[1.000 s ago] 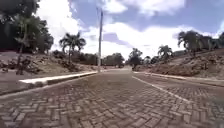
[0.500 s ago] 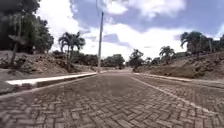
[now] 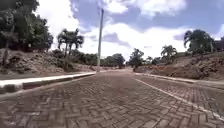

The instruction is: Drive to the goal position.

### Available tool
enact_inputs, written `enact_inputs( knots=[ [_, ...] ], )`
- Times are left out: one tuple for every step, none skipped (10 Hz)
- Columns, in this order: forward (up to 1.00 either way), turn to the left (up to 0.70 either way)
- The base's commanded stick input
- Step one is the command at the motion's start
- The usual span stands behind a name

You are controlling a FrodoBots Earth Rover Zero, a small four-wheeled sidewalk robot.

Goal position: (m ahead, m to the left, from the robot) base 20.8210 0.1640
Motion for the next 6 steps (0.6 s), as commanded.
enact_inputs(
  knots=[
    [1.00,0.00],
    [1.00,0.00],
    [1.00,0.00],
    [1.00,0.00],
    [1.00,0.00],
    [1.00,0.00]
  ],
)
